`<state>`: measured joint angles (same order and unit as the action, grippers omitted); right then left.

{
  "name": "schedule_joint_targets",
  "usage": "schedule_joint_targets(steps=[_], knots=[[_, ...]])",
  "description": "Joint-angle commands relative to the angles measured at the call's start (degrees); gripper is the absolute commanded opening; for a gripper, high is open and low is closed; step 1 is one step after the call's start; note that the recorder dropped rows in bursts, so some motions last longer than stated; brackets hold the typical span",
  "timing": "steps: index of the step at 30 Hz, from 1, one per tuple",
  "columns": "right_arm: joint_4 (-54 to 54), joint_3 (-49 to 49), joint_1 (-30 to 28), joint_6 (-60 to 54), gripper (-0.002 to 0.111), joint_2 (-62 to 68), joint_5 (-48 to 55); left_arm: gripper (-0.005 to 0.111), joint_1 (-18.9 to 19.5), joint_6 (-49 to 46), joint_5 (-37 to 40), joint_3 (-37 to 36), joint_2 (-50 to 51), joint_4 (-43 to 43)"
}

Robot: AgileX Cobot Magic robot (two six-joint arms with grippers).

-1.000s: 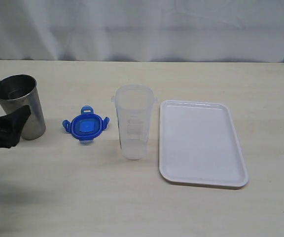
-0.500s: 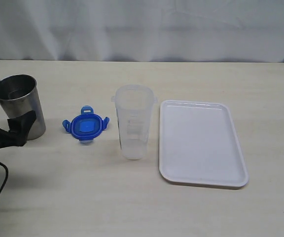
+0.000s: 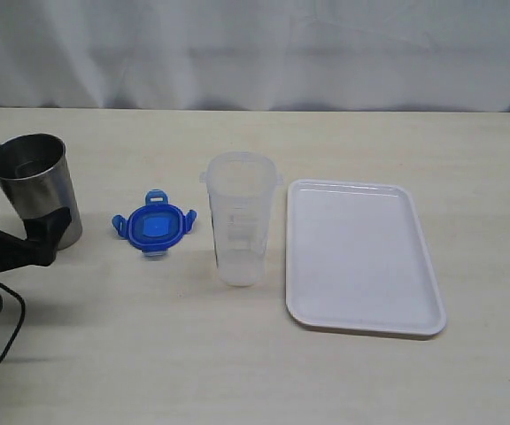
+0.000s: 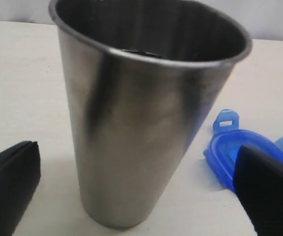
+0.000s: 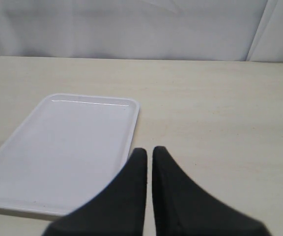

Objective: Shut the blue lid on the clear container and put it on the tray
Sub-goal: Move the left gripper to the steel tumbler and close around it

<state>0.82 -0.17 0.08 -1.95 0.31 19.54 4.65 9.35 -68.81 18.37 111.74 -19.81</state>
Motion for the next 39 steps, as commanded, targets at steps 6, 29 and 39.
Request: schedule_joint_targets(steps=[6, 29, 39], knots=[[0.22, 0.17, 0.04, 0.31, 0.005, -0.31, 0.09, 0.105, -0.05, -0.35, -0.54, 5.54, 5.35, -1.05], [0.22, 0.17, 0.04, 0.31, 0.005, -0.31, 0.09, 0.105, -0.05, 0.50, -1.15, 10.46, 6.04, -1.90], [0.22, 0.17, 0.04, 0.31, 0.005, -0.31, 0.09, 0.105, -0.05, 0.50, -1.15, 10.46, 6.13, -1.83]])
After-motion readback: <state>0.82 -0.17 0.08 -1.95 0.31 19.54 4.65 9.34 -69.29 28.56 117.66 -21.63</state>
